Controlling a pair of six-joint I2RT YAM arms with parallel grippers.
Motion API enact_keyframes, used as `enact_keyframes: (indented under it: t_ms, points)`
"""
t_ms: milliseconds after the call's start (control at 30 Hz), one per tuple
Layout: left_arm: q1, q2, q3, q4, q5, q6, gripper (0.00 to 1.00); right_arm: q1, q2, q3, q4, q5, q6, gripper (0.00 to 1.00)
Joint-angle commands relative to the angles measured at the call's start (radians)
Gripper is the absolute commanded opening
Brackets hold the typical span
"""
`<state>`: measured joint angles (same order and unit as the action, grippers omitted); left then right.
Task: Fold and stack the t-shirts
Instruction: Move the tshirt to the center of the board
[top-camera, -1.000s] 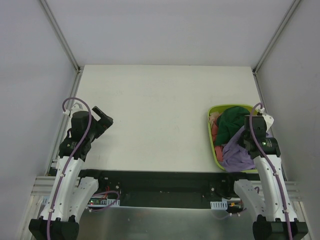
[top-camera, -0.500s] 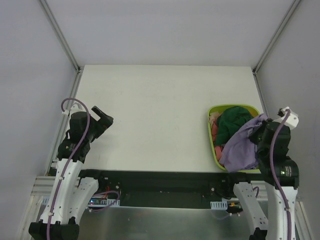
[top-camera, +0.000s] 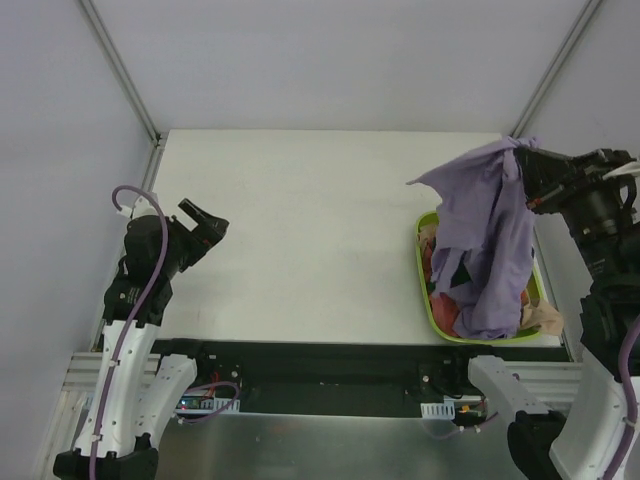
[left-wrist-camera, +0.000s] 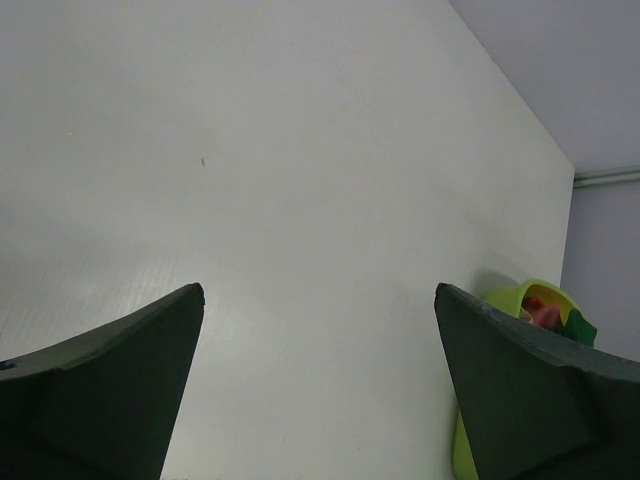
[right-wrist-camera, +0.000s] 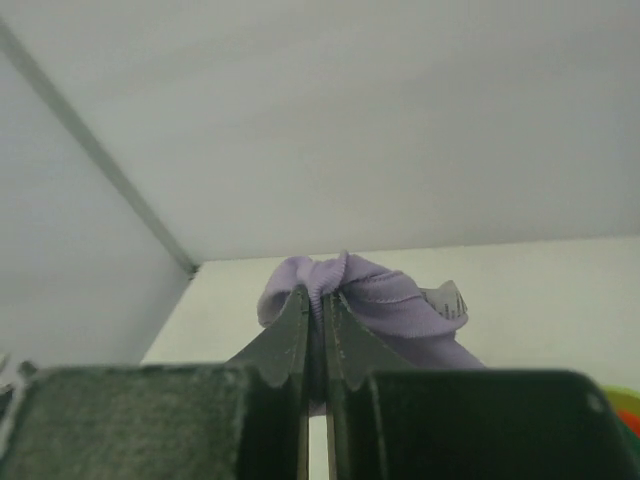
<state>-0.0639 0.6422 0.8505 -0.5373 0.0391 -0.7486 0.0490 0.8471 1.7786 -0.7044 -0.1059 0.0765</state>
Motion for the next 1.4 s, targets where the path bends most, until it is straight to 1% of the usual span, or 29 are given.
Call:
enact_keyframes:
  t_ms: [0,67,133,167,267,367,433,533,667,767,833,967,1100,1200,1267,1367]
  points:
    - [0.006,0.025,0.015,0.003,0.045,-0.001,0.99,-0.003,0.151,0.146,0.203,-0.404,0.09,0.01]
    - [0.006,0.031,0.01,0.003,0.053,0.0,0.99,-0.001,0.234,0.229,0.241,-0.504,0.175,0.01]
    - [0.006,0.037,0.009,0.003,0.054,-0.001,0.99,0.02,0.305,0.283,0.281,-0.531,0.23,0.01]
    - [0.006,0.042,0.007,0.003,0.051,-0.001,0.99,0.041,0.338,0.312,0.289,-0.525,0.23,0.01]
    - [0.006,0.059,0.001,0.002,0.044,-0.012,0.99,0.168,0.42,0.384,0.273,-0.444,0.169,0.01]
    - [0.004,0.074,-0.016,0.003,0.047,-0.031,0.99,0.348,0.486,0.422,0.269,-0.283,0.066,0.01]
    - [0.007,0.088,-0.027,0.003,0.053,-0.035,0.99,0.432,0.571,0.482,0.27,-0.224,0.036,0.01]
    - [0.006,0.099,-0.05,0.003,0.073,-0.055,0.99,0.518,0.679,0.556,0.342,-0.186,0.038,0.01]
    - [0.006,0.112,-0.064,0.002,0.073,-0.041,0.99,0.621,0.791,0.602,0.526,-0.128,0.037,0.01]
    - [0.006,0.102,-0.07,0.002,0.091,-0.048,0.99,0.699,0.889,0.727,0.565,-0.057,-0.003,0.01]
    - [0.006,0.091,-0.073,0.003,0.087,-0.044,0.99,0.724,0.917,0.754,0.603,-0.006,-0.006,0.01]
    - [0.007,0.057,-0.08,0.002,0.061,-0.041,0.99,0.732,0.886,0.677,0.668,0.043,-0.007,0.01]
    - [0.006,0.028,-0.088,0.002,0.024,-0.046,0.99,0.73,0.813,0.564,0.66,0.051,-0.035,0.01]
    - [0.007,0.013,-0.091,-0.001,0.008,-0.052,0.99,0.73,0.77,0.503,0.622,0.054,-0.058,0.01]
    - [0.006,0.005,-0.093,-0.006,0.002,-0.054,0.99,0.732,0.721,0.396,0.599,0.052,-0.095,0.01]
    - [0.006,-0.016,-0.102,-0.024,-0.033,-0.061,0.99,0.73,0.617,0.146,0.597,0.095,-0.19,0.01]
